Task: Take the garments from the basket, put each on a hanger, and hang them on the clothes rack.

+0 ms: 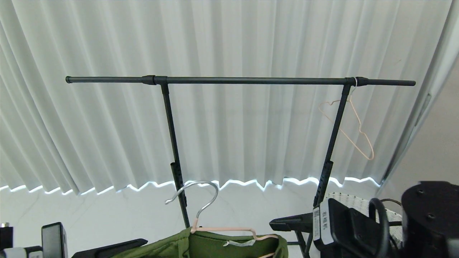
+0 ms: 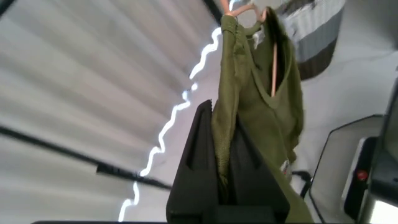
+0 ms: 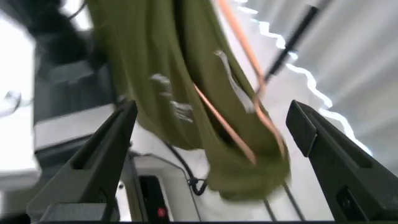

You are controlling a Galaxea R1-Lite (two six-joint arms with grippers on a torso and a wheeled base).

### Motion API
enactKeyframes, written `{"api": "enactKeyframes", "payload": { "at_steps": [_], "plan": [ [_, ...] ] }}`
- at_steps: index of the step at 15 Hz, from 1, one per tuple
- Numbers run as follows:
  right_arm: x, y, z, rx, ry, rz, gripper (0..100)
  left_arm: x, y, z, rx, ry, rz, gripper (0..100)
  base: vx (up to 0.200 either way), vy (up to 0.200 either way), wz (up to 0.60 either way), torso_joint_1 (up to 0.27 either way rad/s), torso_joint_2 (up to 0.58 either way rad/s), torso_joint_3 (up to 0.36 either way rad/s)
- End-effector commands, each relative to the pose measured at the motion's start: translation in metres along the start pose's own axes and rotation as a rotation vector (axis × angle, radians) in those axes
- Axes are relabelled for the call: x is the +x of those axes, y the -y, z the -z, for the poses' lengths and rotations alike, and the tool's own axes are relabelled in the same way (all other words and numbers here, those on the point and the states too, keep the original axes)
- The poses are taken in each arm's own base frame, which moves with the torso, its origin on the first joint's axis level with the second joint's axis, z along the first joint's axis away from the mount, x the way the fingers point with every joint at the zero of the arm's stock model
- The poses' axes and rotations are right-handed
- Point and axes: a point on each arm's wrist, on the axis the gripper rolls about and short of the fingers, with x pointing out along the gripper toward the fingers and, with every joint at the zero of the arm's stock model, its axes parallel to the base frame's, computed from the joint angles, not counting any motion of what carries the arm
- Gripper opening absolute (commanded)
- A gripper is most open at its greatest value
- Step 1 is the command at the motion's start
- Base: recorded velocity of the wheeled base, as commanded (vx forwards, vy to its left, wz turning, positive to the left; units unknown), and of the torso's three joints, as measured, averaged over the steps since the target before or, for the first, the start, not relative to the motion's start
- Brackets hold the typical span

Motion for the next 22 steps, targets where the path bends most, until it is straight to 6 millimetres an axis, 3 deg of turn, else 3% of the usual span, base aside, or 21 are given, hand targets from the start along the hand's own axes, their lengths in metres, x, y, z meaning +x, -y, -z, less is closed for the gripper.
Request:
{"api": "enactKeyframes", "payload": {
  "at_steps": [1, 7, 15, 16, 22],
  "plan": [
    [0.018, 0.007, -0.003, -0.029, -0.033, -0.042, 100, -0.006, -0.001, -0.004, 0.009, 0.039, -0.007, 0, 0.000, 0.000, 0.00, 0.000, 0.00, 0.000],
    [0.050, 0.013, -0.008, -0.036, -0.063, -0.116, 100, -0.008, 0.004, -0.009, 0.036, 0.103, 0.060, 0, 0.000, 0.000, 0.00, 0.000, 0.00, 0.000],
    [0.051, 0.010, -0.005, -0.077, -0.083, -0.140, 100, -0.014, 0.006, -0.009, 0.041, 0.128, 0.056, 0, 0.000, 0.000, 0.00, 0.000, 0.00, 0.000],
    [0.051, 0.010, -0.005, -0.083, -0.081, -0.140, 0, -0.014, 0.006, -0.009, 0.041, 0.130, 0.057, 0, 0.000, 0.000, 0.00, 0.000, 0.00, 0.000],
    [0.050, 0.010, -0.007, -0.096, -0.074, -0.136, 0, -0.013, 0.006, -0.009, 0.040, 0.126, 0.056, 0, 0.000, 0.000, 0.00, 0.000, 0.00, 0.000]
  ]
}}
